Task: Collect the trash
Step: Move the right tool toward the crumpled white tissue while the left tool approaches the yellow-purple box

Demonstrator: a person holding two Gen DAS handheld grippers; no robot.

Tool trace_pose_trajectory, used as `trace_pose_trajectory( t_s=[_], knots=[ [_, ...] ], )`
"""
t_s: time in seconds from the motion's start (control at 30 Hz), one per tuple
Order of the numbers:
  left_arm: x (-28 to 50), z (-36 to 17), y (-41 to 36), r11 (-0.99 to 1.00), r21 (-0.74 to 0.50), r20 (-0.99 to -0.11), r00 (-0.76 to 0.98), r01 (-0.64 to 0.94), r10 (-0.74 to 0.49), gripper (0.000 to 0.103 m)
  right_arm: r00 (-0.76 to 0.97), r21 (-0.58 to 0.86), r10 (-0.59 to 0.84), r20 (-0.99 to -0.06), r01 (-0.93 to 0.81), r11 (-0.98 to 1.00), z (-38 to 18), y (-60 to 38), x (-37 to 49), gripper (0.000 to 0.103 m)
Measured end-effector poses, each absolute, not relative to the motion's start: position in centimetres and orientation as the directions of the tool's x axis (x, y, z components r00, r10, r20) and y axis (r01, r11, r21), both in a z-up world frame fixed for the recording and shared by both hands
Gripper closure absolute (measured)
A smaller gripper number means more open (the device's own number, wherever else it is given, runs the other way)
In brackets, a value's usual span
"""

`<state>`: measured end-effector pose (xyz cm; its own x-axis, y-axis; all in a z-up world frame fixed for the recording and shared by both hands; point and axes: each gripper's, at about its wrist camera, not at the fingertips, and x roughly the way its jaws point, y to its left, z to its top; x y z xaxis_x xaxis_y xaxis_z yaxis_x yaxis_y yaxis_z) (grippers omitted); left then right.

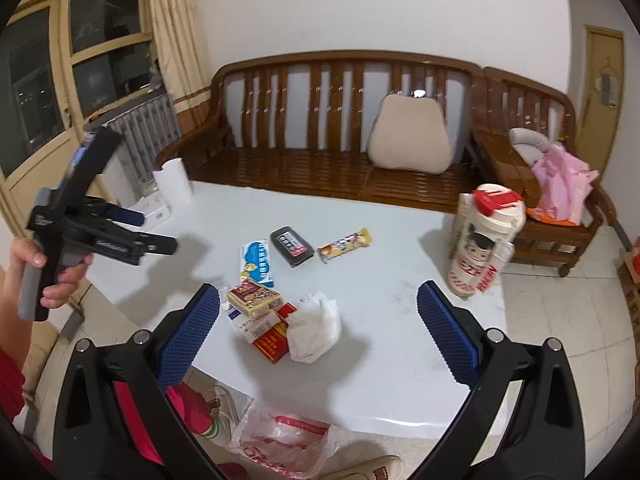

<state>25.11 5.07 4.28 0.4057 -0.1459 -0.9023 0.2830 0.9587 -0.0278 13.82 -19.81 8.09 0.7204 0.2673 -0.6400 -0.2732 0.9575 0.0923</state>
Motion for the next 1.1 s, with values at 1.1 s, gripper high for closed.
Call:
trace_pose_trajectory(
  t_s=[1.1],
  knots=[
    [27.5, -4.2, -3.7, 0.465, 0.091, -0.969, 0.185, 0.88, -0.16, 0.007, 0.342, 0.248, 0.445, -0.828, -0.489, 0.836, -0.6, -17.2, 24.1, 0.006]
  ],
)
